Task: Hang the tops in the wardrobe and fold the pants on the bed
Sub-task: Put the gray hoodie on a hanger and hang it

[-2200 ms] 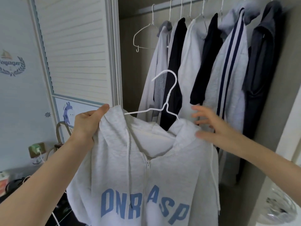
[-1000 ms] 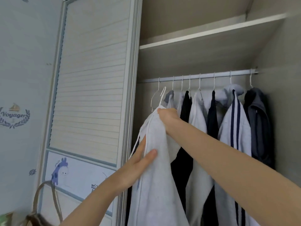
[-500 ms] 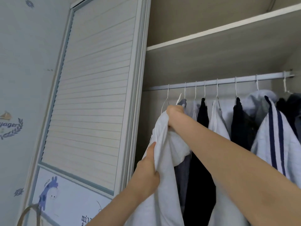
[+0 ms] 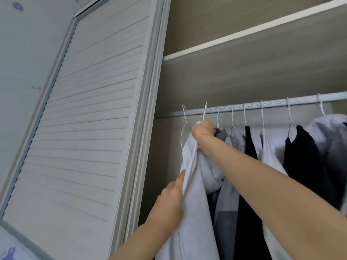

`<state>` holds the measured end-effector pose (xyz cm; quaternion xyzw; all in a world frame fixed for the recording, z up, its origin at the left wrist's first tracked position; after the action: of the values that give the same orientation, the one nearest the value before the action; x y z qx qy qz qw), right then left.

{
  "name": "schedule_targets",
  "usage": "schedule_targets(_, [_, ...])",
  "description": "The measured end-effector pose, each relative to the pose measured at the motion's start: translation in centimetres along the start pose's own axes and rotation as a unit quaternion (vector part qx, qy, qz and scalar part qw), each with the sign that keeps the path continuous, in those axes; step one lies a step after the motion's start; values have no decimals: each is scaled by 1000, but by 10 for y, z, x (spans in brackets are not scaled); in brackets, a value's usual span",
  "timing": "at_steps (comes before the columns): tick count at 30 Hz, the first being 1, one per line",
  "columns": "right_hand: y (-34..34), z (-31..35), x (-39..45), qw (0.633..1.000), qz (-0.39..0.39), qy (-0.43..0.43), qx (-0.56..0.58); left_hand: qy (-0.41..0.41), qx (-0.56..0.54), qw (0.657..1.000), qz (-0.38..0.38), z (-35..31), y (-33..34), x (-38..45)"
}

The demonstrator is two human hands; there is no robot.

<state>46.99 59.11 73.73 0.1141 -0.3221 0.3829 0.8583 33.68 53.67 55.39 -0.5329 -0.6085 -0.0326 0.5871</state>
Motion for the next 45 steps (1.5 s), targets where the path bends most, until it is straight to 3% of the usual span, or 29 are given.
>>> schedule_targets(3, [7, 9, 13, 999, -16, -36, -30, -15, 21, 999, -32, 15, 4, 12])
schedule_targets(6, [10, 6, 31, 999, -26, -23, -37, -27, -67, 996, -55, 28, 7, 21])
schedule_targets(14, [23, -4, 48, 997, -13, -41, -64, -58, -147, 986, -57, 57, 28, 51])
schedule_targets(20, [15, 6, 59, 995, -25, -54, -74, -28, -159, 984, -81, 56, 32, 60])
schedule_targets(27, [21, -17, 63, 986, 5, -58, -155, 21, -104, 993, -54, 45, 59, 52])
schedule_targets(32, [37, -16, 53, 973, 47, -73, -212, 25, -138, 990, -17, 54, 78, 37])
schedule_targets(36, [46, -16, 17, 917, 76, -123, -373, 31, -137, 990, 14, 53, 98, 21])
schedule_targets(39, [58, -25, -25, 865, 79, -196, -454, 0, -133, 991, -21, 66, 101, 6])
schedule_targets(43, [76, -47, -90, 749, 82, -363, -548, -94, -107, 988, -62, 92, 94, -24])
schedule_targets(45, [71, -61, -112, 748, 97, -377, -538, -144, -104, 981, -71, 102, 89, -39])
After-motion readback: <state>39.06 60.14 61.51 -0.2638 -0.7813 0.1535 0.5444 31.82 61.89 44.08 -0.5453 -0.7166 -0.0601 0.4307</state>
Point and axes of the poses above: each hand's wrist, its own x-axis towards the middle knuckle, its own y-axis out of the palm, z = x × y, the point moved 10 cm from there along x, towards the middle knuckle, and after that the axes turned 5 degrees about x, right-handed, at the moved point
